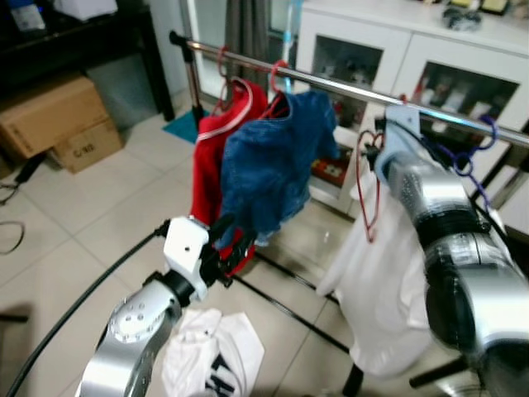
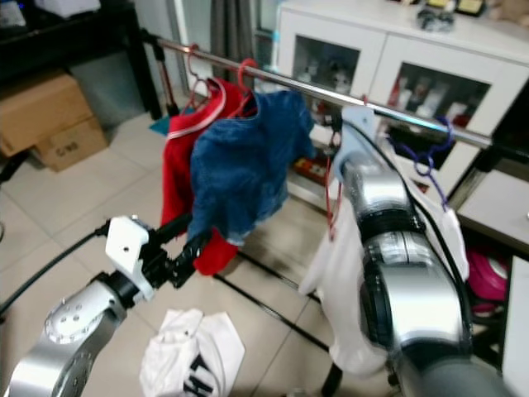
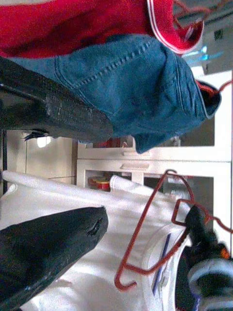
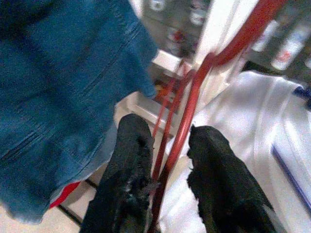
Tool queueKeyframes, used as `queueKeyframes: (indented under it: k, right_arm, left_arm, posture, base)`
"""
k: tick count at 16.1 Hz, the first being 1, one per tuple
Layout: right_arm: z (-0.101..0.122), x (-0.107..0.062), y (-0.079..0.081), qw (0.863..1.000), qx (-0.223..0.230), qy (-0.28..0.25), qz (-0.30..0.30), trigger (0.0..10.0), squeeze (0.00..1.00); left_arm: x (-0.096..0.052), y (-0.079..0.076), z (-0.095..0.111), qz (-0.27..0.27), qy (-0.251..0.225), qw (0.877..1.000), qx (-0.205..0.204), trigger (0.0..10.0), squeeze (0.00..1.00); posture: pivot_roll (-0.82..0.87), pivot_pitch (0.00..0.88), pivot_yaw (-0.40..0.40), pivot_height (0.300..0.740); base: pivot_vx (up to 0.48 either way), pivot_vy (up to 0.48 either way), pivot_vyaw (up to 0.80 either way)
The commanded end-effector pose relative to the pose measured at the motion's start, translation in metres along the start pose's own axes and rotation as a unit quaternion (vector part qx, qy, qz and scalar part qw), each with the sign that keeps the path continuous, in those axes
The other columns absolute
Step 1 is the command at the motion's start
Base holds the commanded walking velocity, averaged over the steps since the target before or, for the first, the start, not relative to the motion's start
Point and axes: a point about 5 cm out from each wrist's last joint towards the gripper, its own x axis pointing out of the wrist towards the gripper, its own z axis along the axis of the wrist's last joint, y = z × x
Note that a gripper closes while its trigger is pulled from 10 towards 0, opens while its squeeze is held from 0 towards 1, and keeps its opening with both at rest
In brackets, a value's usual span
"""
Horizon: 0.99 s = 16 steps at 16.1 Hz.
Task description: Hang hanger
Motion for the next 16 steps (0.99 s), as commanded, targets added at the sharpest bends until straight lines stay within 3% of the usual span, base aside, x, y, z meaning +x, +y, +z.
queueKeyframes:
  k: [1,3,4,6,8,9,13,14,15,16]
  right_arm:
    - [0.006,-0.011,0.003,0.999,0.006,-0.010,0.031,10.0,1.00]
    - [0.000,-0.030,0.002,0.995,0.022,-0.068,0.071,10.0,0.96]
    - [0.001,-0.051,-0.005,0.981,0.074,-0.145,0.103,10.0,0.71]
    - [-0.002,-0.065,-0.023,0.982,0.060,-0.166,0.062,10.0,0.00]
    - [0.003,-0.072,-0.057,0.982,0.084,-0.167,0.006,10.0,0.00]
    - [0.003,-0.074,-0.071,0.988,0.038,-0.149,-0.023,10.0,0.00]
    - [0.000,-0.064,-0.116,0.989,-0.054,-0.091,-0.099,10.0,0.00]
    - [-0.001,-0.060,-0.121,0.990,-0.067,-0.077,-0.101,10.0,0.44]
    - [-0.001,-0.059,-0.122,0.991,-0.066,-0.069,-0.098,10.0,1.00]
    - [-0.002,-0.055,-0.123,0.993,-0.069,-0.051,-0.085,10.0,1.00]
  left_arm:
    - [0.000,-0.001,0.001,-0.004,-0.001,1.000,0.002,10.0,0.00]
    - [0.001,0.000,0.002,-0.005,-0.002,1.000,0.005,10.0,0.00]
    - [0.003,0.001,0.003,-0.006,-0.004,1.000,0.006,10.0,0.00]
    - [0.004,0.001,0.003,-0.008,-0.004,1.000,0.009,10.0,0.00]
    - [0.009,0.001,0.006,-0.016,-0.008,1.000,0.016,10.0,0.00]
    - [0.011,0.001,0.007,-0.019,-0.010,1.000,0.018,10.0,0.00]
    - [0.016,-0.003,0.012,-0.052,-0.010,0.998,0.023,10.0,0.00]
    - [0.017,-0.004,0.012,-0.061,-0.008,0.998,0.022,10.0,0.00]
    - [0.017,-0.005,0.011,-0.064,-0.006,0.998,0.023,10.0,0.00]
    - [0.018,-0.006,0.011,-0.067,-0.005,0.997,0.024,10.0,0.00]
  posture:
    - [0.02,0.000,0.028,0.740]
    - [0.02,0.000,0.034,0.740]
    - [0.01,0.000,0.037,0.740]
    - [0.00,0.000,0.050,0.740]
    - [0.00,0.000,0.054,0.740]
    - [-0.01,0.000,0.054,0.740]
    - [-0.01,0.000,0.050,0.740]
    - [-0.01,0.000,0.049,0.740]
    - [0.00,0.000,0.047,0.740]
    - [0.00,0.000,0.043,0.740]
  base:
    - [0.000,0.000,0.00]
    - [0.000,0.000,0.00]
    - [0.000,0.000,0.00]
    - [0.000,0.000,0.00]
    - [0.000,0.000,0.00]
    - [0.000,0.000,0.00]
    - [0.000,0.000,0.00]
    - [0.000,0.000,0.00]
    - [0.000,0.000,0.00]
    - [0.000,0.000,0.00]
